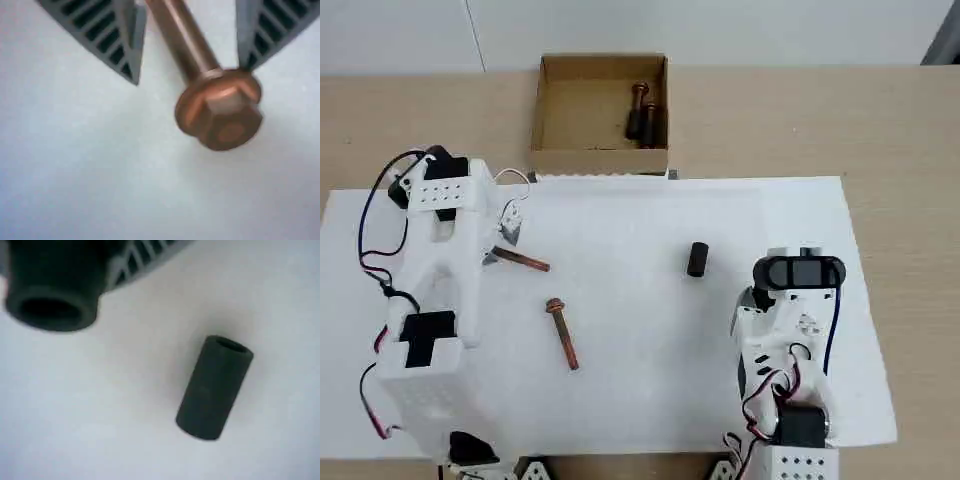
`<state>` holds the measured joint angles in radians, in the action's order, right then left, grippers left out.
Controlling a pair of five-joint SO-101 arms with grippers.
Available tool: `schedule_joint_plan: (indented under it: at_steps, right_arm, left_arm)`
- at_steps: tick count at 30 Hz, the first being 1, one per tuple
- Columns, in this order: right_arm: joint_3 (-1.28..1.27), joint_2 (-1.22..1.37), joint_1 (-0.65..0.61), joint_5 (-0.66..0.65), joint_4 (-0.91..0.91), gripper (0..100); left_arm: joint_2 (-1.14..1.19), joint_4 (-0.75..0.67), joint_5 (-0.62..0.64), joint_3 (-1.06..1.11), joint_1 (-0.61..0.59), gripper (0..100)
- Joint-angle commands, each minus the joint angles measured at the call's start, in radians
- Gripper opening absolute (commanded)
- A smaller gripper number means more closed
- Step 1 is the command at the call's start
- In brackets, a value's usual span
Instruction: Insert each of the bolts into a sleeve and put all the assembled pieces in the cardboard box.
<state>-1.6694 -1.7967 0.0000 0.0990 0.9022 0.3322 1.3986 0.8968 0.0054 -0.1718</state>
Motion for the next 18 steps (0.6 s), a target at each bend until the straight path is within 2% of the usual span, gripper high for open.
schedule_joint_plan:
  at_steps: [1, 18]
  right_arm:
    - [-0.009, -0.016, 0.001, 0.008, -0.022, 0.4]
    - [0.006, -0.016, 0.001, 0.008, -0.022, 0.4]
  left_arm:
    - [-0.005, -0.015, -0.006, -0.031, -0.008, 13]
    - [-0.003, -0.017, -0.006, -0.001, -0.008, 13]
